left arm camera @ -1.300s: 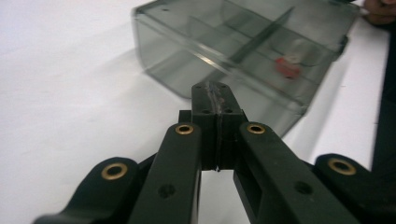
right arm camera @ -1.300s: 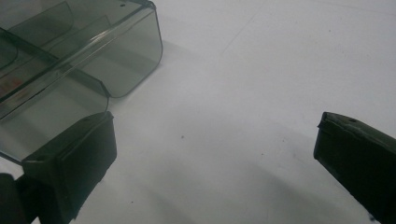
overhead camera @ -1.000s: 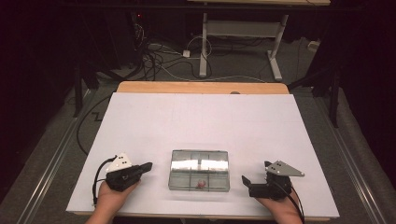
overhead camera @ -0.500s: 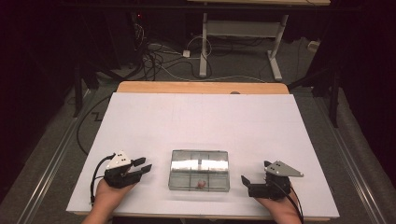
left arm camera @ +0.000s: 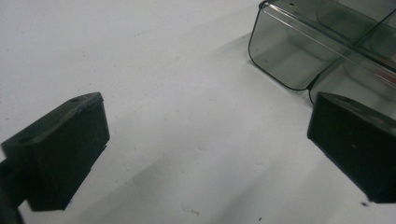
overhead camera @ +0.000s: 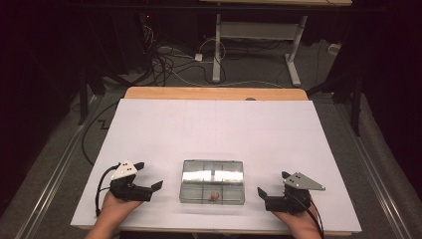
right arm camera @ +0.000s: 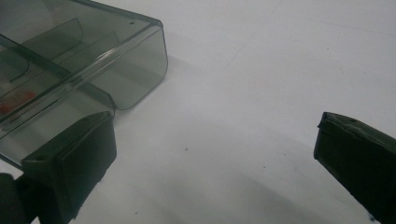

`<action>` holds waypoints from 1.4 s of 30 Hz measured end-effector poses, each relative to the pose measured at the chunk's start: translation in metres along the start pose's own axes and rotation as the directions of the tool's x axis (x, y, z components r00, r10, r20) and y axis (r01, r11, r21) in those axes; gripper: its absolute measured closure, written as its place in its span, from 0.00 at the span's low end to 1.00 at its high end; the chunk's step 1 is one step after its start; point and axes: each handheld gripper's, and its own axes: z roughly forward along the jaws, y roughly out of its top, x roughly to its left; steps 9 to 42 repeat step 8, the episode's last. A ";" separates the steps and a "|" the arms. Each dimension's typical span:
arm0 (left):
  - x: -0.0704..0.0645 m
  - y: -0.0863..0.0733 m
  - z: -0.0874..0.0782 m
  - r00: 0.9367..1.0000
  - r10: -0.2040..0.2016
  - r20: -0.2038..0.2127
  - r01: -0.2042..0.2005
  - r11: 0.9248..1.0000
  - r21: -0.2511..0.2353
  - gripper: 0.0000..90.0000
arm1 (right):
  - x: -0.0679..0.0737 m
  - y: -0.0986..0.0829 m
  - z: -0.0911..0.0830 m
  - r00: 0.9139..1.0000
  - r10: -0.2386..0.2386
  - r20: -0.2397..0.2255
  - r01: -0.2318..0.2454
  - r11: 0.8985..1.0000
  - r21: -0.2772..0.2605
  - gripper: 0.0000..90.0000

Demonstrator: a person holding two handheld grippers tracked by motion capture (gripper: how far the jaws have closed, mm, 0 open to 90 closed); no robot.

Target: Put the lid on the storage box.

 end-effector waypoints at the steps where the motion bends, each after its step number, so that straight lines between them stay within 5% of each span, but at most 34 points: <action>1: 0.000 0.000 0.000 1.000 -0.001 -0.001 0.001 1.000 -0.006 0.00 | 0.000 0.000 0.000 1.000 0.000 0.000 0.000 1.000 -0.002 0.00; 42: 0.000 0.000 0.001 1.000 0.005 -0.008 -0.005 1.000 -0.004 0.00 | 0.000 0.000 0.000 1.000 -0.001 0.000 0.001 1.000 -0.005 0.00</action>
